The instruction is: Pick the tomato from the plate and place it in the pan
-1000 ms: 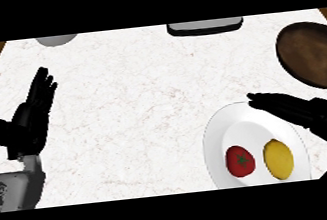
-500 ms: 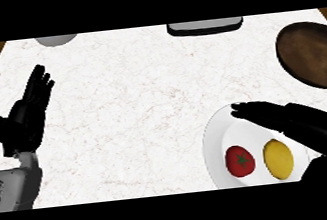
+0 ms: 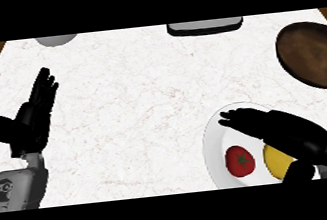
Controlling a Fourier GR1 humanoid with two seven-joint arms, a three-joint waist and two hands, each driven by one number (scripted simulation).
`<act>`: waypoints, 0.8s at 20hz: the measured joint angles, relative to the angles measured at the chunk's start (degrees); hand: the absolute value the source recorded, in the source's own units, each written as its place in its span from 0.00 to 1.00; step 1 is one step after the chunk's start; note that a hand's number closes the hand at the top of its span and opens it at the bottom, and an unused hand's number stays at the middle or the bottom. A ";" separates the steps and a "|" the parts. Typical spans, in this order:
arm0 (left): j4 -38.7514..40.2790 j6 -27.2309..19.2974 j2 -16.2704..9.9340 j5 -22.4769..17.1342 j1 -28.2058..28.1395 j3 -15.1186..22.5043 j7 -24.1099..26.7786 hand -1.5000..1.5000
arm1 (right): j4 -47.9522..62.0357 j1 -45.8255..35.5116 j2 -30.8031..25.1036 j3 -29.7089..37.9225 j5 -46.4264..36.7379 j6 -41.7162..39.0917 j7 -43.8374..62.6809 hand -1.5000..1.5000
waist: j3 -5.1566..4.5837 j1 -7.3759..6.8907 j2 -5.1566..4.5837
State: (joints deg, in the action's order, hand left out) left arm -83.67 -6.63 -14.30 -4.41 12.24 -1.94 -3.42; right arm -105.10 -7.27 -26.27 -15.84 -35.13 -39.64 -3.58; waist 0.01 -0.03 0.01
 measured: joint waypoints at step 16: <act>-0.83 1.69 1.76 1.89 0.40 -2.06 -1.13 0.50 | 5.15 -0.61 3.93 -4.16 -14.79 0.05 -1.19 0.00 | 0.00 0.00 0.01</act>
State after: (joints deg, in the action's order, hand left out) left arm -84.50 -4.94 -12.54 -2.51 12.64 -4.00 -4.54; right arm -99.95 -7.88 -22.34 -20.01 -49.92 -39.59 -4.77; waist 0.01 -0.03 0.01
